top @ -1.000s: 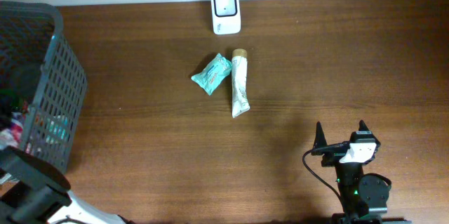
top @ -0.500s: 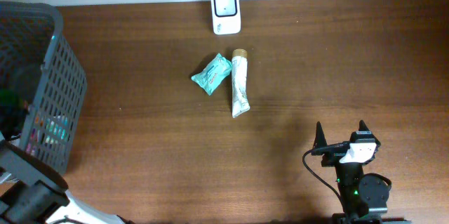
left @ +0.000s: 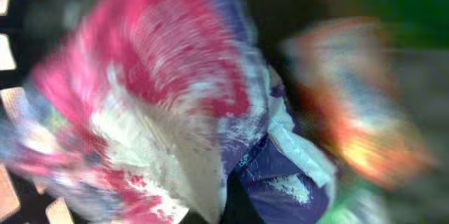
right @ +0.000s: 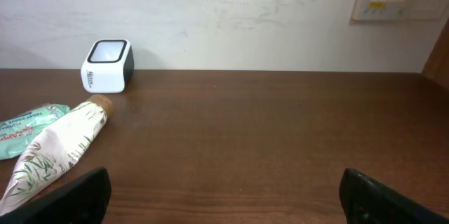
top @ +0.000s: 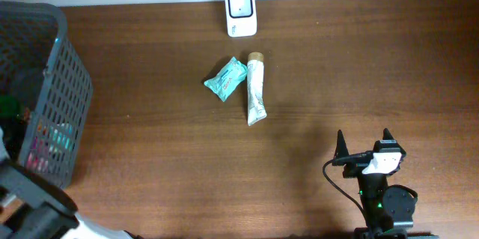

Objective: Scan the item barcode
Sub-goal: 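Grasp the red-purple pack in the basket with the left gripper, then place the red-purple pack left of the tissue pack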

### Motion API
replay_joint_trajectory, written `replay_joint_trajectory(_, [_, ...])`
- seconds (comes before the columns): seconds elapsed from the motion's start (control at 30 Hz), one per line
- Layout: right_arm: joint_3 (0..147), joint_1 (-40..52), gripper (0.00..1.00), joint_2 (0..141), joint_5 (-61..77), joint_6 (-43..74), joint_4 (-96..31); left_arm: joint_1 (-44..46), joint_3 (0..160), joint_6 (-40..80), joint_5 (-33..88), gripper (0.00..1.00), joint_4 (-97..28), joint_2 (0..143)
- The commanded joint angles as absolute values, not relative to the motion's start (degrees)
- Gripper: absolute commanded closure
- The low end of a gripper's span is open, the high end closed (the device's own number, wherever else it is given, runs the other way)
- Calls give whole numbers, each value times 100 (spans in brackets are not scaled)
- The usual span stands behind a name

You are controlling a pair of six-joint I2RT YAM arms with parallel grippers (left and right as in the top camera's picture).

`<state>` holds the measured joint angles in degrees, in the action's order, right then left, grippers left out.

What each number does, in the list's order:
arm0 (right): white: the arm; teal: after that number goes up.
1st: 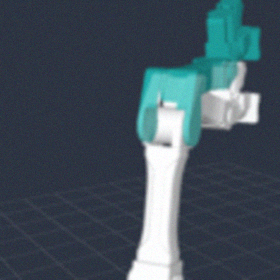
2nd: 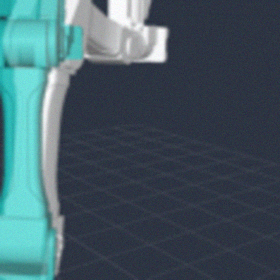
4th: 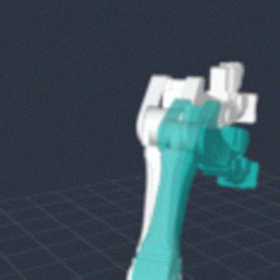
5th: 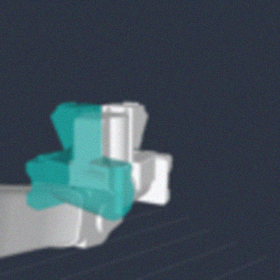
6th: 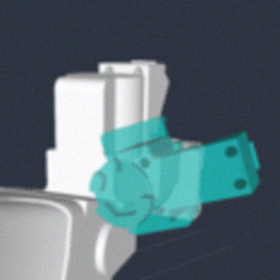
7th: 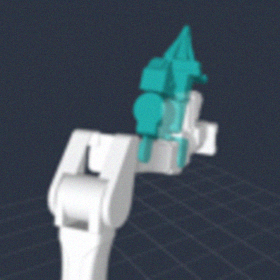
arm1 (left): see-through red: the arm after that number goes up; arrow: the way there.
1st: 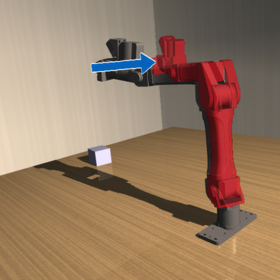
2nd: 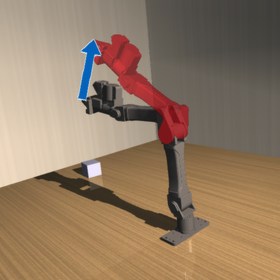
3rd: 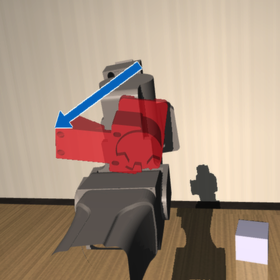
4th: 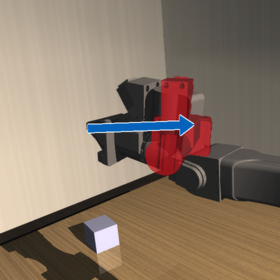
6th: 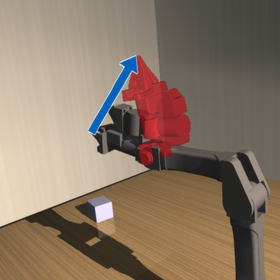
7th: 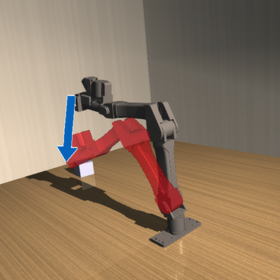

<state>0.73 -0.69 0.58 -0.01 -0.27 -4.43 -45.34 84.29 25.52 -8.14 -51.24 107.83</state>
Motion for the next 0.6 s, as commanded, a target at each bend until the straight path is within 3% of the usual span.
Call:
replay_joint_trajectory(0.0, [32, -38, 1, 25, -30, -62, -469, -4591, 8755, 2571, 36, 100, -4777, 8864])
replay_joint_trajectory(0.07, [32, -38, 1, 25, -30, -60, -469, -4591, 8755, 2685, 272, 100, -4578, 8040])
replay_joint_trajectory(0.2, [32, -38, 1, 25, -30, -60, -467, -4445, 8755, 3304, 2471, 100, -3398, 6770])
replay_joint_trajectory(0.3, [32, -38, 1, 25, -30, -60, -469, -3170, 8755, 3496, 3216, 100, -2875, 6512])
replay_joint_trajectory(0.4, [32, -38, 1, 25, -30, -60, -469, -1214, 8753, 2812, 2871, 100, -2853, 6906])
replay_joint_trajectory(0.47, [32, -38, 1, 25, -30, -62, -469, 172, 8753, 1293, 2034, 100, -2921, 7618])
replay_joint_trajectory(0.57, [32, -38, 1, 25, -30, -62, -469, 1177, 8753, -233, 637, 100, -3269, 8851])
